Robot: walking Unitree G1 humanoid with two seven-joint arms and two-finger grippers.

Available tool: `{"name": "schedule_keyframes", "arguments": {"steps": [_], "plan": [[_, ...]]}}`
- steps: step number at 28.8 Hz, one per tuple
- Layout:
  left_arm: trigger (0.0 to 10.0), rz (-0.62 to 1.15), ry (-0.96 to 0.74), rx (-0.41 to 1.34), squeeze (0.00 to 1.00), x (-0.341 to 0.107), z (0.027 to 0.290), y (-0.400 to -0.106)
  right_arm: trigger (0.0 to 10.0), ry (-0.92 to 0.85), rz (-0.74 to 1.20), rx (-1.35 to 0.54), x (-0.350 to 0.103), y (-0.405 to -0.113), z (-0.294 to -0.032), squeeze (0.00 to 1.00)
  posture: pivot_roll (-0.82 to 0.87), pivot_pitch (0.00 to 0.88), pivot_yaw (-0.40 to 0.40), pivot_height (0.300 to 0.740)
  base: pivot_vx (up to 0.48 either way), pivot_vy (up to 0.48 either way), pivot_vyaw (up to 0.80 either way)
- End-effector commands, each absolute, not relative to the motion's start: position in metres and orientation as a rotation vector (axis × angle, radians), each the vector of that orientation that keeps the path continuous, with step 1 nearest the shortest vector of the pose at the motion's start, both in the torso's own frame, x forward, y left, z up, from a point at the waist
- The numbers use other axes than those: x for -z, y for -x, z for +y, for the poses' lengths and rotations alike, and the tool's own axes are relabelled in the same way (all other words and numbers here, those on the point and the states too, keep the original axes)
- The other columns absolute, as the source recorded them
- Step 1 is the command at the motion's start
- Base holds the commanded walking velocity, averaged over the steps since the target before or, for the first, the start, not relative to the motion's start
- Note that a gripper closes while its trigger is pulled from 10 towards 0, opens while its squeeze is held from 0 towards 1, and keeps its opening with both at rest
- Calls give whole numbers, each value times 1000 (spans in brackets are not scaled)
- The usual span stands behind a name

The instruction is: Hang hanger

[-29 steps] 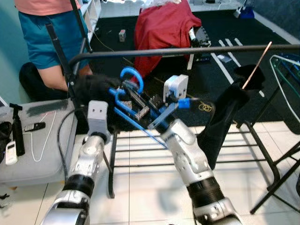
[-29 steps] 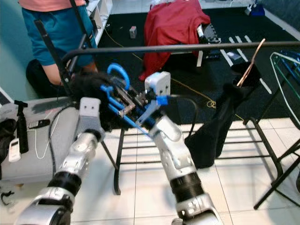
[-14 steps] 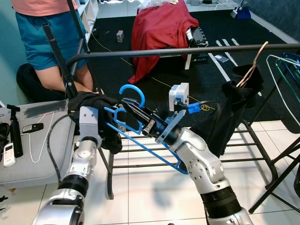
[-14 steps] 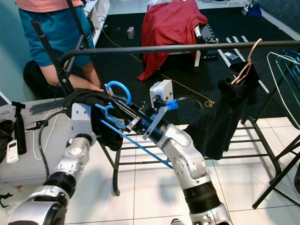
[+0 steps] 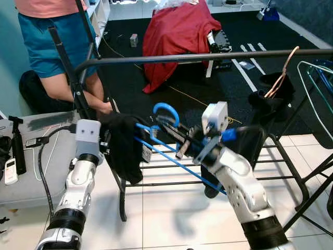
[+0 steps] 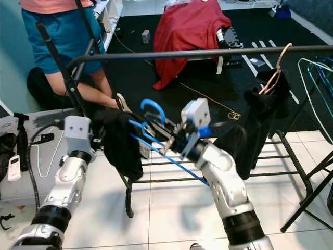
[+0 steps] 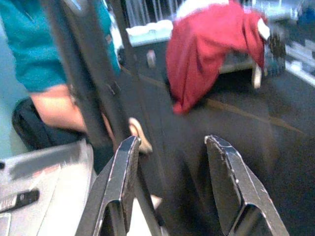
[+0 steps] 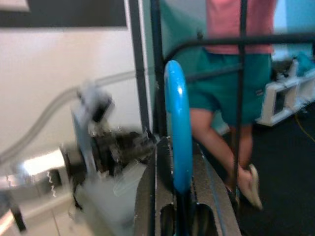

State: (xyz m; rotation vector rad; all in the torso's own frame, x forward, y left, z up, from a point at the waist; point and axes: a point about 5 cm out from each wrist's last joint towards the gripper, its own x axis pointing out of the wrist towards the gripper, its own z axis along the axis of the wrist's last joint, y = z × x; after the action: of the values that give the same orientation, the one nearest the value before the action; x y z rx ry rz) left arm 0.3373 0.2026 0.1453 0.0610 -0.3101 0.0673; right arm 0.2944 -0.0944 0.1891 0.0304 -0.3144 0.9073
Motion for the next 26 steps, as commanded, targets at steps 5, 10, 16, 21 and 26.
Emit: {"name": "schedule_keyframes", "arguments": {"steps": [5,10,16,21,26], "plan": [[10000,-417,4,64,0,-161,197,-329,10000,-109,-415,-816,-191,-291,-103,0,-82,119,40,740,0,0,0],[10000,-328,-36,296,820,-149,166,-322,10000,-121,-465,-820,-200,-291,-102,0,-87,117,44,740,0,0,0],[10000,-269,-87,377,1000,-139,155,-321,10000,-129,-507,-829,-209,-292,-99,0,-89,116,44,740,0,0,0],[10000,-217,-137,374,1000,-135,150,-324,10000,-172,-541,-839,-221,-292,-95,0,-89,116,40,740,0,0,0],[10000,-196,-101,139,1000,-140,160,-340,10000,-215,-563,-868,-230,-291,-92,0,-100,118,34,740,0,0,0]]}}
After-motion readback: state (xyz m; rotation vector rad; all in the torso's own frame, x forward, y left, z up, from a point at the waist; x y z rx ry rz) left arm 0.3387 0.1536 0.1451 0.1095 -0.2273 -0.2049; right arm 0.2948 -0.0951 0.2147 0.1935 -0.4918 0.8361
